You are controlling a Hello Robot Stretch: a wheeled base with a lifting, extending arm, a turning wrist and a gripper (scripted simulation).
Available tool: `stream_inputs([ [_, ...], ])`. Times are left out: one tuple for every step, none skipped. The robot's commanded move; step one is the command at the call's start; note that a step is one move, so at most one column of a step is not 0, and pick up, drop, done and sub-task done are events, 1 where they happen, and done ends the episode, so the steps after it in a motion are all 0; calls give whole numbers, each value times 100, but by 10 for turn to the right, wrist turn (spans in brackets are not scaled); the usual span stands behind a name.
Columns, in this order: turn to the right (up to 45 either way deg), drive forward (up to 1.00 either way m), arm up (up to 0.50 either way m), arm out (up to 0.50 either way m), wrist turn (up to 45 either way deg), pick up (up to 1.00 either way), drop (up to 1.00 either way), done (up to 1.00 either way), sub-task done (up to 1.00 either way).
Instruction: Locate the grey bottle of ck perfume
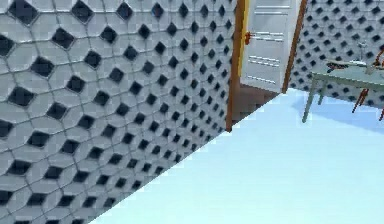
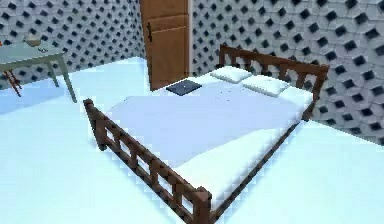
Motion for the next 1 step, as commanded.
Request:
stream_inputs([
  [420,0,0,0,0,0,0,0,0],
])
